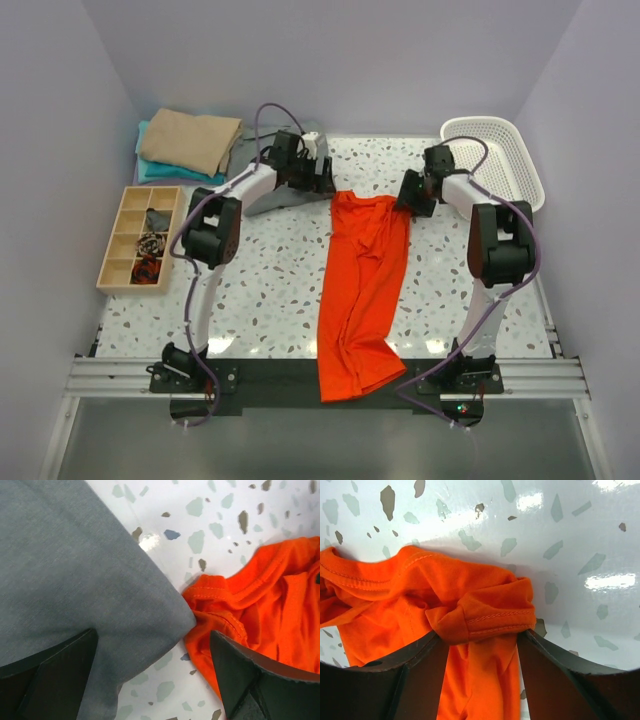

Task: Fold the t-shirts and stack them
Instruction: Fold the tshirt

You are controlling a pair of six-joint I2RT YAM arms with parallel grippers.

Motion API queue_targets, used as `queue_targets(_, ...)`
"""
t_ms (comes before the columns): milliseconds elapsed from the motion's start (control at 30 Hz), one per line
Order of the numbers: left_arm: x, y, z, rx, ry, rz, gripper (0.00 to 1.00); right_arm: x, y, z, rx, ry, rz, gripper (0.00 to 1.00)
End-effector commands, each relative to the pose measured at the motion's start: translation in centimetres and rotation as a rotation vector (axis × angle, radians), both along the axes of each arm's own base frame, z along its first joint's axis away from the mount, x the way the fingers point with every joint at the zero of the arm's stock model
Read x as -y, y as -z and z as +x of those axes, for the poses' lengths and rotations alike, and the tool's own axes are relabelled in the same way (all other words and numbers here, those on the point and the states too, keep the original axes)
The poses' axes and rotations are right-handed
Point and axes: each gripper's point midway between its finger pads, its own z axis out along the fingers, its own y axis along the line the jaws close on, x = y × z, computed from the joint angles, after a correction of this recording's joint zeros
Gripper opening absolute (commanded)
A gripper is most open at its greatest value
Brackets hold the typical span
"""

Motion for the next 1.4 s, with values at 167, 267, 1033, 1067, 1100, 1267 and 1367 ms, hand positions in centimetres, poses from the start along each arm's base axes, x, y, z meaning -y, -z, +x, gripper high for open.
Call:
queue_targets(167,-10.6,2.3,1.7,0.043,-0.203,0.458,1.00,1.1,-2.5,2.3,0.066,-0.027,-0.069,0.61)
queue_targets(267,-13.0,2.4,1.8,0.055,-0.231,0.563,1.00,1.1,-2.6,2.8,0.068,-0.039,-0.072,0.61)
queue_targets(1033,3.5,-6.7,-3.6,0.032,0.162,-0.089,1.00,0.6,-3.5,1.4,0.069,-0.060,-0.043,0.55)
queue_targets(1067,3.5,-5.2,-3.9,0.002,0.162,-0.081,1.00,0.6,-3.6,1.6,0.074,-0.063,-0.041,0.53)
queue_targets(1100,3.7,-4.5,-4.0,-0.013,0.161,-0.082,1.00,0.4,-3.6,1.7,0.077,-0.069,-0.040,0.45)
queue_targets(1267,4.0,-1.1,-4.1,-0.074,0.153,-0.071,1.00,-0.1,-4.8,3.2,0.132,-0.082,-0.013,0.28)
queue_targets(1367,4.0,-0.1,-3.7,-0.089,0.140,-0.065,1.00,-0.6,-6.0,4.1,0.163,-0.099,0.006,0.21)
